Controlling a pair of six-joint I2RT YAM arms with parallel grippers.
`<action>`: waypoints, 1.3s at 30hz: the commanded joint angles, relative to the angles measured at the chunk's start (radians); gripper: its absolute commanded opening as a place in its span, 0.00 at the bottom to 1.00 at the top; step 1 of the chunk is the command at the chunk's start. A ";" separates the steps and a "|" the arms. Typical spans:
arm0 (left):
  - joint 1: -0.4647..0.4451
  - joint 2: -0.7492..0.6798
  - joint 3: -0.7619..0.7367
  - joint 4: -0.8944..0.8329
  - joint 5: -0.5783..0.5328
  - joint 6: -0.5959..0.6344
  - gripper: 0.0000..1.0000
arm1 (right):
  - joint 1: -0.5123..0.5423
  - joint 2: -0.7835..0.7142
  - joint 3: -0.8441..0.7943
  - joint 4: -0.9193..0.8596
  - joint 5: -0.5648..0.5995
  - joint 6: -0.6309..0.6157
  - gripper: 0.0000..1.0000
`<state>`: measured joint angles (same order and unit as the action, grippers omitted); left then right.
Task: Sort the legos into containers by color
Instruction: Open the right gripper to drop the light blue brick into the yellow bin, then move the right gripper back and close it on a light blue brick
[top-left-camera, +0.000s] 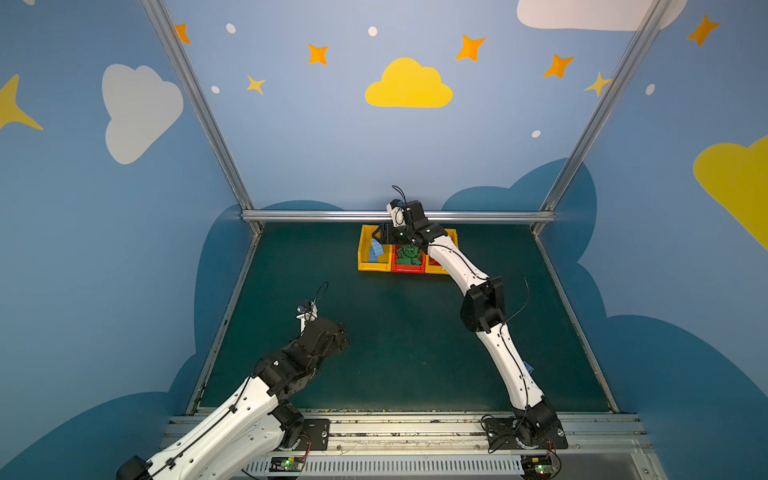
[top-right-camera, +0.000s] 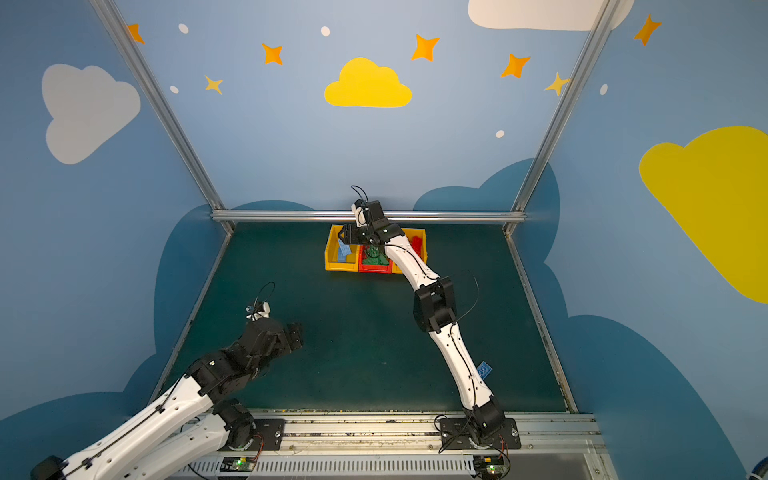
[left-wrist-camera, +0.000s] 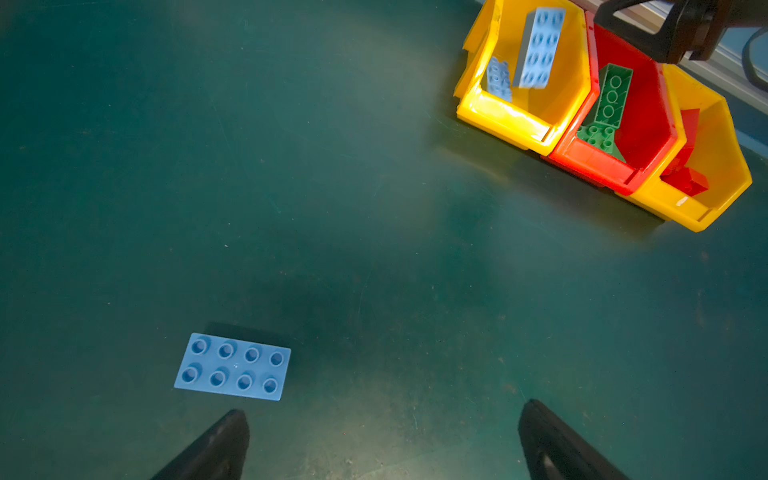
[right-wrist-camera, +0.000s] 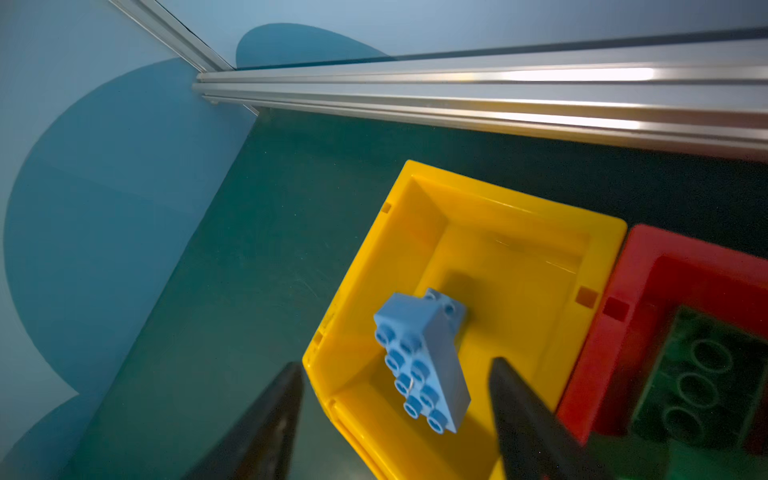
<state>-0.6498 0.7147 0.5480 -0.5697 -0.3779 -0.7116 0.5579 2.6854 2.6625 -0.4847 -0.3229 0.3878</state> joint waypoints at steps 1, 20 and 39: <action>0.003 -0.031 0.029 -0.051 -0.029 -0.012 1.00 | 0.000 -0.003 0.030 0.019 0.002 0.005 0.88; -0.001 -0.036 -0.041 0.184 0.185 0.003 1.00 | -0.016 -0.843 -0.944 -0.165 0.504 0.001 0.89; -0.002 0.042 -0.144 0.344 0.275 0.005 1.00 | -0.347 -1.553 -1.822 -0.538 0.657 0.515 0.91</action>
<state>-0.6506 0.7567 0.4110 -0.2604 -0.1162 -0.7120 0.2539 1.1404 0.8837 -0.9634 0.3763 0.8051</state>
